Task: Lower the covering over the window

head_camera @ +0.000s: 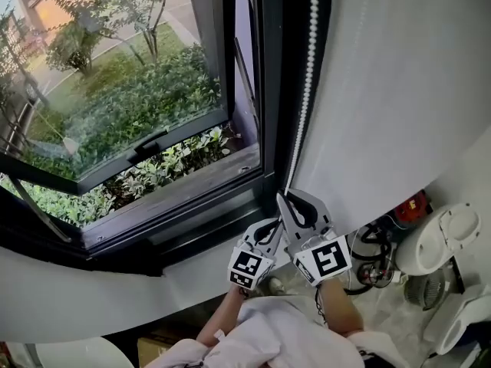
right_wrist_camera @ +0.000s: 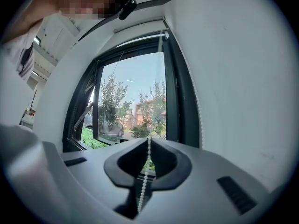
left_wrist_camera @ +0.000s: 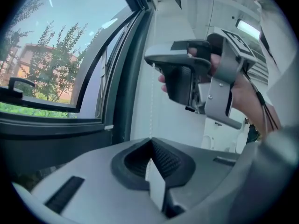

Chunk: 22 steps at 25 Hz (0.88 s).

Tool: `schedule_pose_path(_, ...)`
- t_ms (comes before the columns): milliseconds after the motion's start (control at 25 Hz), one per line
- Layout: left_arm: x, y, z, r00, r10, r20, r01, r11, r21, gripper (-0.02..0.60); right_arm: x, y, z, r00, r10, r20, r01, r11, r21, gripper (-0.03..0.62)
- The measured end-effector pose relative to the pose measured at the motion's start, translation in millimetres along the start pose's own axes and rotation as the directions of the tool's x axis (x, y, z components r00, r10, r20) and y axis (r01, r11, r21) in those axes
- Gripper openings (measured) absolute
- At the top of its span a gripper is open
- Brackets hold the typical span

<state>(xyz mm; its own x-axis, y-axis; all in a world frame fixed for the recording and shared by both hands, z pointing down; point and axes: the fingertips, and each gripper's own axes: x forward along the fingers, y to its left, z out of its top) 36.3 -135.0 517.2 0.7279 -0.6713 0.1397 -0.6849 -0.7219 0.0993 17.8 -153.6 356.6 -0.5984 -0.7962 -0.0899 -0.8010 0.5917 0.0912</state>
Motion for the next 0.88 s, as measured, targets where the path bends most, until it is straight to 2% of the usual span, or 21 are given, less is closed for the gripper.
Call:
schedule_pose_path(360, -3.9, 2.8, -40.4, 0.997, 0.003, -0.076, -0.004, 1.000, -0.007, 0.012, -5.2, 17.7, -37.2, 0.998, 0.021, -0.061, -0.021, 1.000, 0.000, 0.011)
schedule_pose_path(600, -8.2, 2.7, -53.1, 0.995, 0.004, -0.095, -0.004, 1.000, 0.009, 0.014, -8.3, 19.9, -52.2, 0.998, 0.018, -0.062, -0.016, 0.999, 0.036, 0.011)
schedule_pose_path(880, -16.8, 3.7, -76.6, 0.986, 0.019, -0.167, -0.017, 1.000, 0.014, 0.014, -12.2, 26.1, -75.9, 0.995, 0.022, -0.097, -0.017, 0.999, 0.051, 0.011)
